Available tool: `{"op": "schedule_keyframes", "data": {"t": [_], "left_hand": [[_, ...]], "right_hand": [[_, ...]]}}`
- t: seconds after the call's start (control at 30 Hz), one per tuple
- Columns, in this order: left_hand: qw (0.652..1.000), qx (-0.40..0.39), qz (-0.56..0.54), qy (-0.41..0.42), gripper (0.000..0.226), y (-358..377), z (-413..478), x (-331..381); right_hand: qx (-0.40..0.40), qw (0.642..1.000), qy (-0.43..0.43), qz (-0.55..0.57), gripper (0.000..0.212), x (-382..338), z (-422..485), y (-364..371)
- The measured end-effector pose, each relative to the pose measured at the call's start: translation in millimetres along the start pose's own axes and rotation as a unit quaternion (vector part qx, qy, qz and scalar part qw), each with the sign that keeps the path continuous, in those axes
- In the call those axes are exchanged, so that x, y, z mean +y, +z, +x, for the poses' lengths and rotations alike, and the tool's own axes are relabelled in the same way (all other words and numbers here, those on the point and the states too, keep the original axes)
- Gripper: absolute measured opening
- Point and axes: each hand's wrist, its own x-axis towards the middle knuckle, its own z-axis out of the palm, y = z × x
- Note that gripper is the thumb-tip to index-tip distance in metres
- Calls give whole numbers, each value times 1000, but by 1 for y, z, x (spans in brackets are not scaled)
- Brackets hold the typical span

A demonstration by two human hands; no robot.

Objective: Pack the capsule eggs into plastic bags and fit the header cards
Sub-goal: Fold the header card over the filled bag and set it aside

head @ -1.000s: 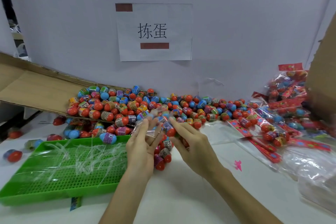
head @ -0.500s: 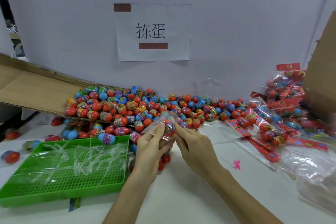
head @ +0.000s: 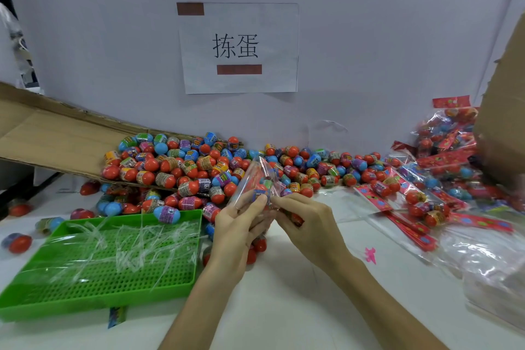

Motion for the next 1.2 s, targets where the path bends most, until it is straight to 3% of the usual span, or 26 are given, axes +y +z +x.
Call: {"op": "schedule_keyframes", "data": {"t": [0.17,0.3,0.47,0.73,0.83,0.97,1.1,1.2], "left_hand": [[998,53,-34,16,27,-4,4,-1],[990,69,-122,-3,23,-9,6,5],[994,67,-90,-20,32,-4,3,4],[996,-1,-71,-62,21,3,-3,0],[995,-21,-70,-70,29,3,-4,-1],[994,-38,-73,-75,33,3,-3,-1],[993,-71,-65,-74,39,2,-4,-1],[992,-101,-34,-65,41,2,-5,-3]], "right_hand": [[-5,999,13,36,40,1,1,1],[67,996,30,52,39,3,1,-5],[129,988,9,83,30,-3,2,-3],[59,987,25,151,50,-11,-2,6],[70,978,62,185,56,-12,-2,7],[85,972,97,195,50,-13,-1,6],[77,980,67,170,34,-8,0,5],[41,980,81,178,39,-7,-1,5]]}}
